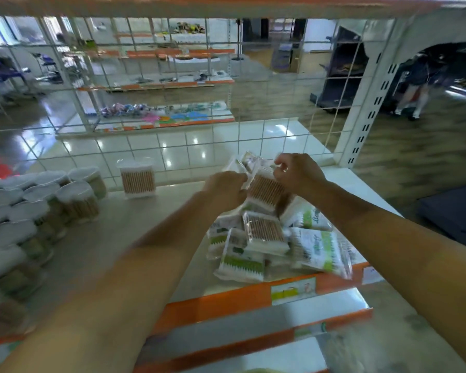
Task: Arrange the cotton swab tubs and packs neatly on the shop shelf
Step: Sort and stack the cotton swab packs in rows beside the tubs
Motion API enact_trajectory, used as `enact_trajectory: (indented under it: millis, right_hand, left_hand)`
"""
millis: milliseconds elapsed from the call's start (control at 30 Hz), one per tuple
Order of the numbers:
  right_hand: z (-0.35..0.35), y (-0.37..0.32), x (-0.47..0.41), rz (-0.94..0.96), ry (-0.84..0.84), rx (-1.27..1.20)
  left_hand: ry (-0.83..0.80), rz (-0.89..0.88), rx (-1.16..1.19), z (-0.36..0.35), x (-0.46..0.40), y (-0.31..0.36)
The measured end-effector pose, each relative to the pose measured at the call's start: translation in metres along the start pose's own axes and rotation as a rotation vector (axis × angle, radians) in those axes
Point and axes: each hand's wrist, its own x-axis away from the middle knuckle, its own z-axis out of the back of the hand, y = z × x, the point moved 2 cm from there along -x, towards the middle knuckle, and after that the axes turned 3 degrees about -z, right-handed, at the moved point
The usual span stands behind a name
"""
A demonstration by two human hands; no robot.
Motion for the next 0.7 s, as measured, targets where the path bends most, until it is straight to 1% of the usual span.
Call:
enact_trajectory:
  millis: [167,300,400,500,633,700]
  right_hand:
    - [0.0,-0.001,0.002,0.068,-0.064,0.03]
    - [-0.002,-0.001,0.002,0.09,-0.108,0.048]
    - [-0.006,0.0,0.001,0.114,-0.187,0.078]
    - [-0.006,0.0,0.0,0.136,-0.239,0.113]
    - [-0.005,-0.002,0.001,0.156,-0.219,0.11]
    - [-0.004,-0.003,0.001,0.165,-0.193,0.09]
  left_hand:
    - [0.041,-0.019,0.021,-0.007,0.002,0.008]
    - [0.064,0.001,0.088,-0.01,0.003,0.011]
    - [0.049,0.016,0.136,-0.012,0.002,0.01]
    - [-0.001,0.013,0.145,-0.014,0.002,0.01]
    - [-0.061,0.061,0.137,-0.018,0.001,0.005]
    - [-0.065,0.083,0.161,-0.02,0.001,0.005]
